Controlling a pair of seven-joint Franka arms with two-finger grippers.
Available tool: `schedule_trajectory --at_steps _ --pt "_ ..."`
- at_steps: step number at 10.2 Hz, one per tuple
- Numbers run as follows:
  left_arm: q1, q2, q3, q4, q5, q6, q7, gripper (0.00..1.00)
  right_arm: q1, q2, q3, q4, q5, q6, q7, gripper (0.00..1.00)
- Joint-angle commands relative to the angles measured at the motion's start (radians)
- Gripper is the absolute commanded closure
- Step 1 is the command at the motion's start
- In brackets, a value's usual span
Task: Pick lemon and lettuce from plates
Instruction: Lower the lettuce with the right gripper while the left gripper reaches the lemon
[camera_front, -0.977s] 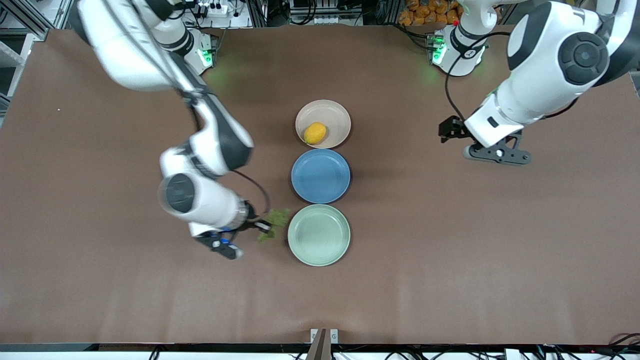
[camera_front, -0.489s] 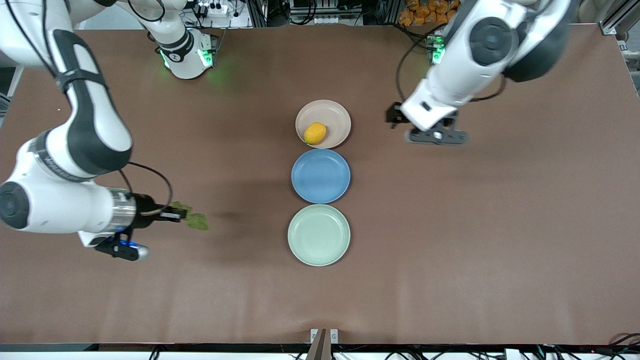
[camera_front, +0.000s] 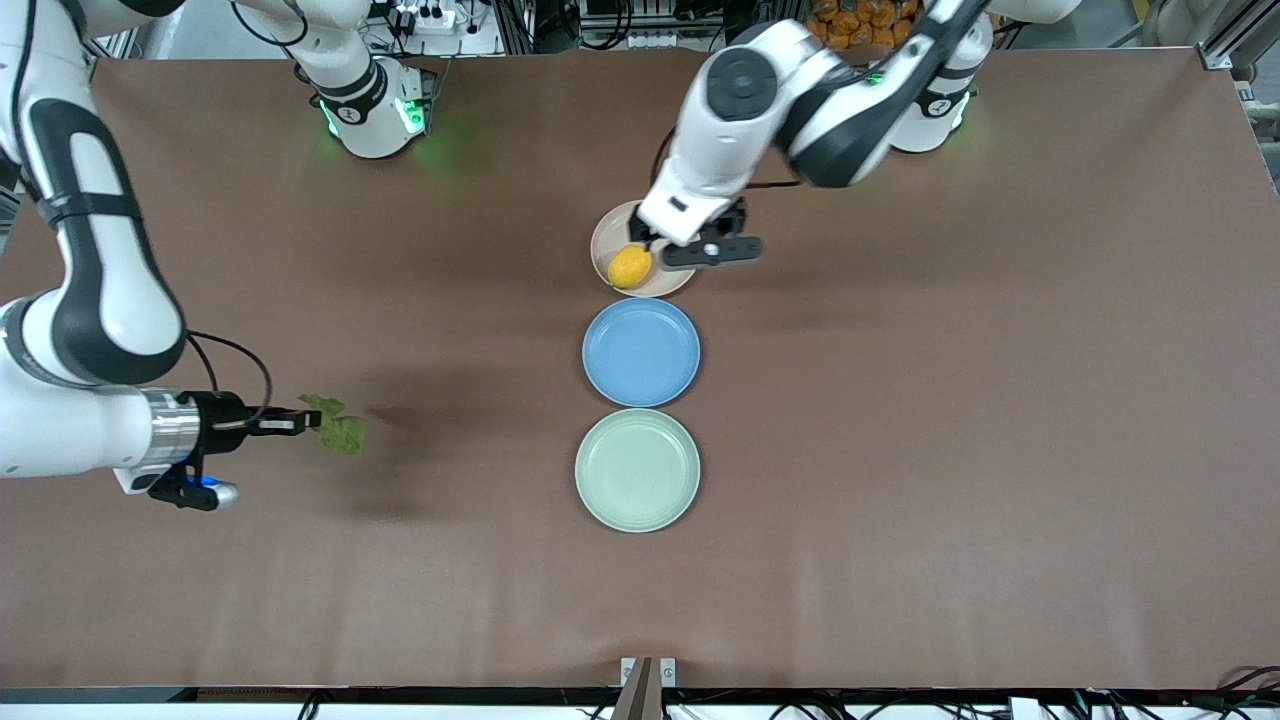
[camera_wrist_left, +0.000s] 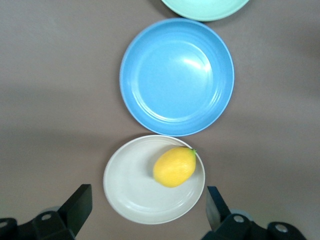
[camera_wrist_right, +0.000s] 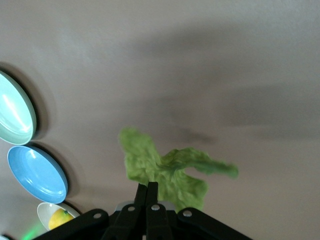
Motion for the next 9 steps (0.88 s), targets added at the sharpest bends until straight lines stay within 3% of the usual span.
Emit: schedule_trajectory --at_steps 1,3,5,6,7,8,9 --pt "-0.063 0.115 0.007 0.017 0.099 0.08 -0.145 0.0 -0.048 -0.033 0.012 -0.176 0.033 0.166 -0.071 1.0" --pt "-0.108 0.184 0.013 0.02 0.157 0.139 -0.197 0.0 -0.051 -0.03 0.01 -0.204 0.033 0.198 -0.074 1.0" --pt "-0.152 0.261 0.013 0.023 0.304 0.244 -0.283 0.0 -0.051 -0.029 0.008 -0.209 0.03 0.198 -0.074 0.96" --pt "-0.171 0.272 0.013 0.023 0.364 0.248 -0.299 0.0 -0.053 -0.019 0.007 -0.21 0.03 0.199 -0.074 0.69" --pt "-0.174 0.272 0.011 0.017 0.392 0.248 -0.273 0.0 -0.065 -0.012 0.004 -0.212 0.028 0.198 -0.081 0.5" --pt "-0.206 0.272 0.011 0.015 0.427 0.246 -0.232 0.0 -0.071 -0.001 -0.002 -0.213 0.028 0.198 -0.103 0.0" --pt "-0.214 0.278 0.011 0.017 0.433 0.246 -0.204 0.0 -0.07 -0.002 -0.002 -0.213 0.028 0.193 -0.105 0.0"
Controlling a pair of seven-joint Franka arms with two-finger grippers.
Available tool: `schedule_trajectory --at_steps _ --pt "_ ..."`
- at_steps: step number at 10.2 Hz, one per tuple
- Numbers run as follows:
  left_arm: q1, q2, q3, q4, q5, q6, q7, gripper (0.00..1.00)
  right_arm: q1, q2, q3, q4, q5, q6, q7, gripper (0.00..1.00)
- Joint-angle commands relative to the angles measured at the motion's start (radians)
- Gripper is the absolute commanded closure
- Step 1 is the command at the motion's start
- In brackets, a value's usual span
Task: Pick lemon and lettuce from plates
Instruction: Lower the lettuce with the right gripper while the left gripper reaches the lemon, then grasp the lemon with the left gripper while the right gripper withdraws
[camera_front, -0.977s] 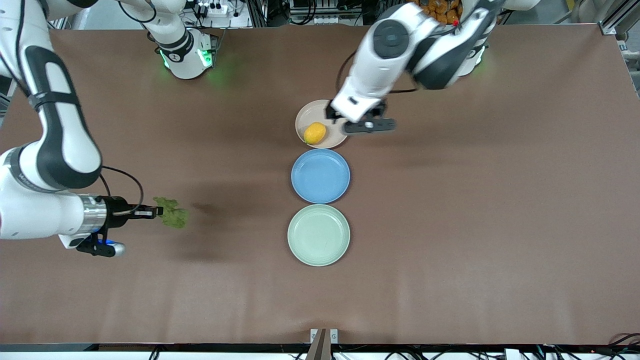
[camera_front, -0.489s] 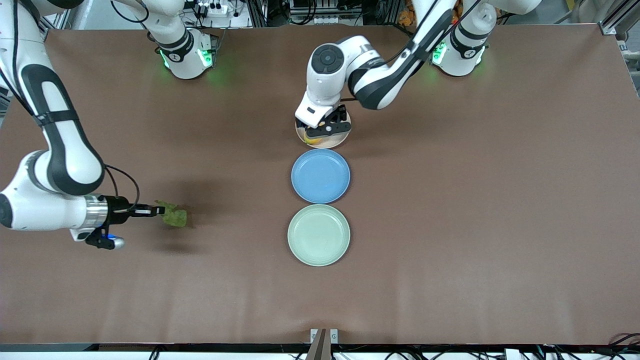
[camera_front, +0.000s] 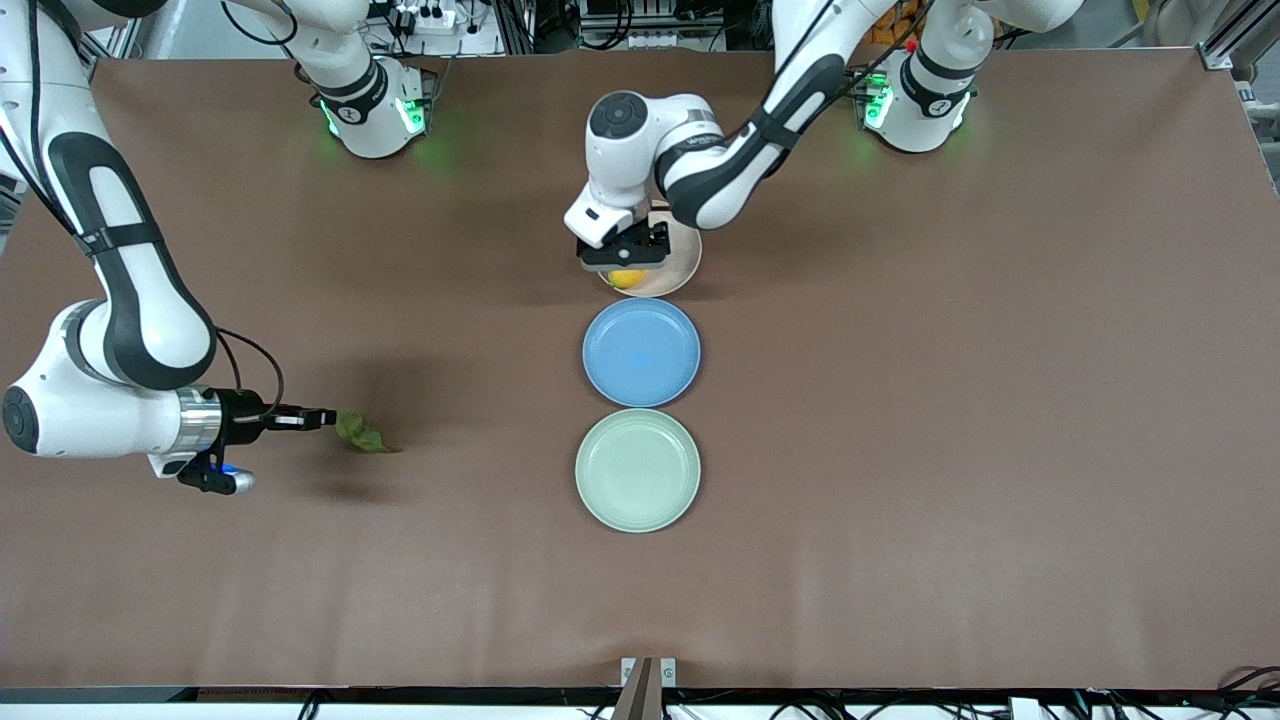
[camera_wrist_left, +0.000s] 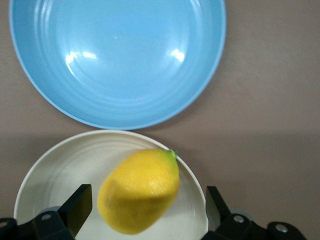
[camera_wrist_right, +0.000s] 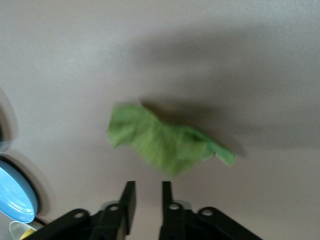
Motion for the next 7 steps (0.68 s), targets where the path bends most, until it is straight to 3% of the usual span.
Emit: schedule_trajectory --at_steps 1,4,7 --pt "-0.028 0.006 0.007 0.012 0.04 0.0 0.068 0.0 -0.022 -0.015 0.012 -0.019 0.02 -0.005 -0.024 0.0" --pt "-0.019 0.04 0.014 0.015 0.042 0.0 0.187 0.0 -0.019 -0.106 0.014 0.0 0.011 -0.099 -0.023 0.0" --pt "0.003 0.038 0.024 0.02 0.042 0.0 0.332 0.0 -0.003 -0.23 0.018 0.003 -0.064 -0.146 -0.02 0.0"
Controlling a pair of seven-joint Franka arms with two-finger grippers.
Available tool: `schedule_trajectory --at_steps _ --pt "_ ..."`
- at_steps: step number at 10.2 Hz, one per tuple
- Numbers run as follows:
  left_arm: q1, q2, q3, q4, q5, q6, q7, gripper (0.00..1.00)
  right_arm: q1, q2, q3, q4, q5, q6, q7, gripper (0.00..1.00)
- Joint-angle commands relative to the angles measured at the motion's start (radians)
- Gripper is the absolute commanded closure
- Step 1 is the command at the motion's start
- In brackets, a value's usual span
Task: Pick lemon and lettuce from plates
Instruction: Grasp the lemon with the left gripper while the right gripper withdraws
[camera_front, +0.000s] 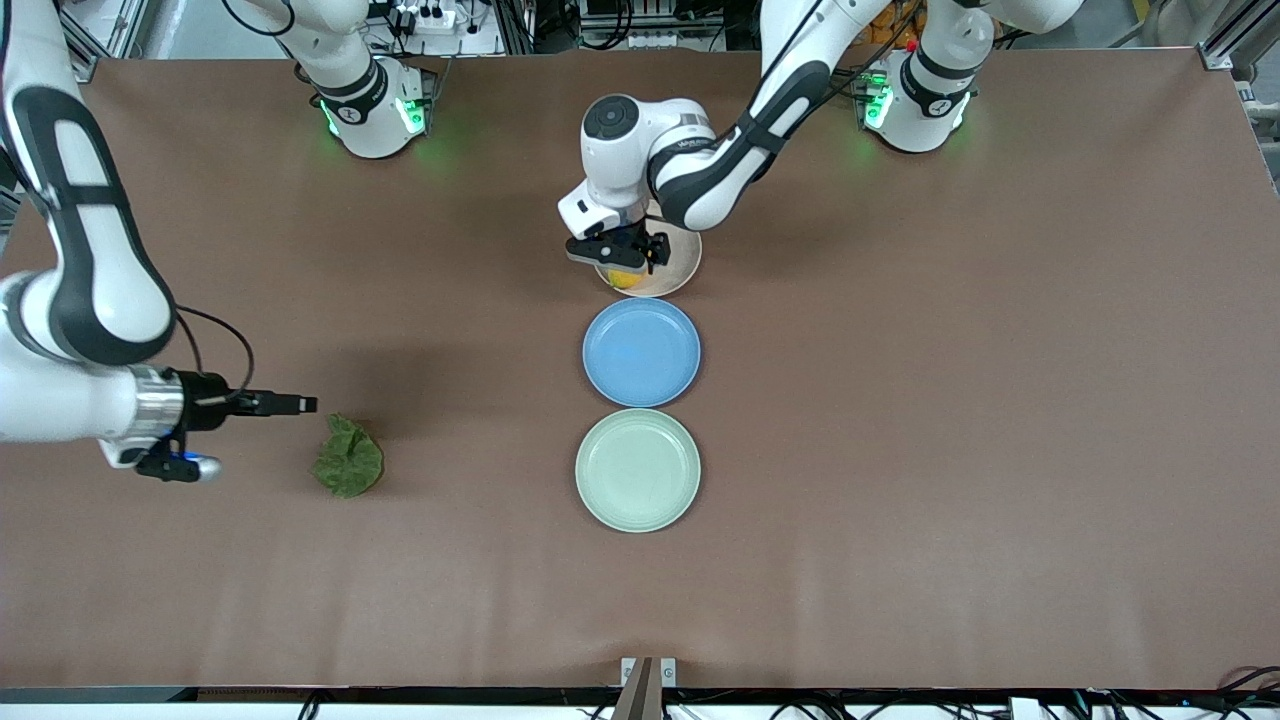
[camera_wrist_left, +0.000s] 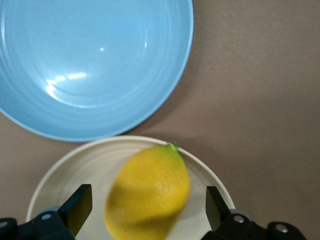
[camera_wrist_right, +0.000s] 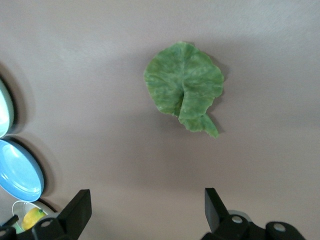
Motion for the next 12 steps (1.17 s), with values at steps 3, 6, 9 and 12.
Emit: schedule_trajectory --at_steps 3,6,9,12 --pt "0.006 0.013 -0.002 0.014 0.022 0.001 0.059 0.0 0.017 -0.22 0.009 -0.024 -0.104 -0.092 0.011 0.0" --pt "-0.008 0.034 -0.002 0.014 0.017 0.001 0.029 0.0 0.013 -0.363 0.006 -0.03 -0.108 -0.148 0.033 0.0" --pt "-0.005 0.046 -0.002 0.017 0.019 0.001 0.039 0.19 0.02 -0.467 0.009 -0.026 -0.121 -0.203 0.104 0.0" --pt "-0.003 0.054 -0.002 0.032 0.017 0.001 0.043 0.98 0.025 -0.491 0.034 0.002 -0.12 -0.251 0.177 0.0"
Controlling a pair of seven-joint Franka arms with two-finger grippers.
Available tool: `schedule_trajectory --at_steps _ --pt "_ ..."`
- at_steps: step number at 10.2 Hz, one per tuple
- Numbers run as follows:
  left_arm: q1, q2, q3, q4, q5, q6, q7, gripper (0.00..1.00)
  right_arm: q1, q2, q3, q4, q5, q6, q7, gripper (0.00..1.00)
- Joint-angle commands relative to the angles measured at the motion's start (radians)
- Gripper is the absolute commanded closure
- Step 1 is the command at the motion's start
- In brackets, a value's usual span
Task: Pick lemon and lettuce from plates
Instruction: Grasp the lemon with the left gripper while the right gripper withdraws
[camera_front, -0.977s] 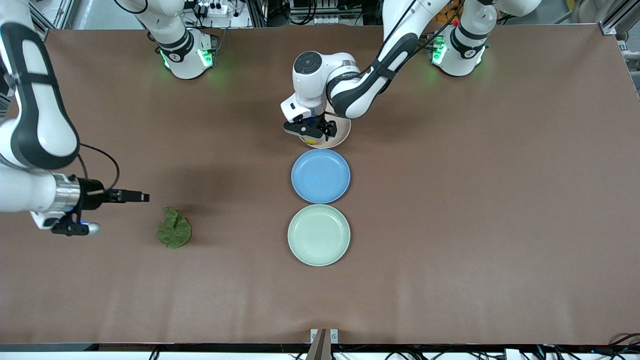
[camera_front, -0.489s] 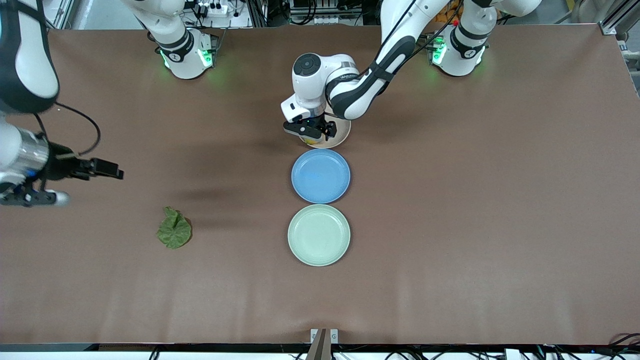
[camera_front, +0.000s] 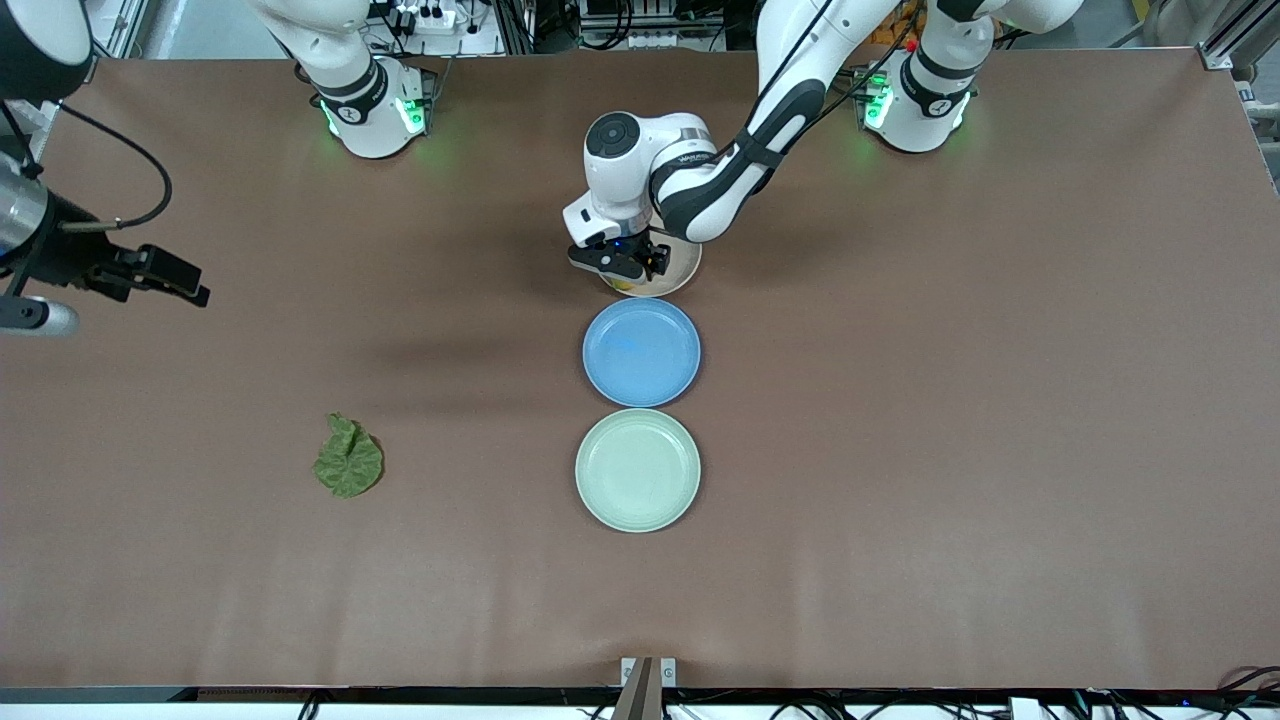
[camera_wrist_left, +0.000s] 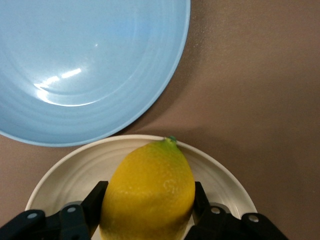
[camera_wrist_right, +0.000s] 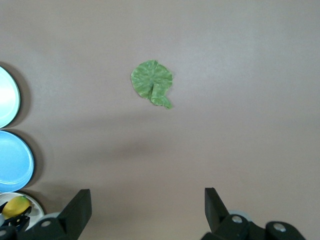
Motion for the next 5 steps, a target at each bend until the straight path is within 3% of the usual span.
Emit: schedule_trajectory --at_steps 1,2,5 --pt "0.006 0.003 -0.004 0.037 0.008 -0.007 -0.012 1.0 -0.001 -0.021 0.009 0.01 -0.012 -0.021 0.033 0.0" --pt "0.014 -0.021 -0.006 0.035 0.004 -0.02 -0.012 1.0 -0.001 -0.021 0.009 0.01 -0.008 -0.021 0.034 0.0" --pt "0.119 -0.177 -0.049 0.043 -0.185 -0.188 0.104 1.0 0.0 -0.021 0.009 0.012 -0.008 -0.026 0.033 0.0"
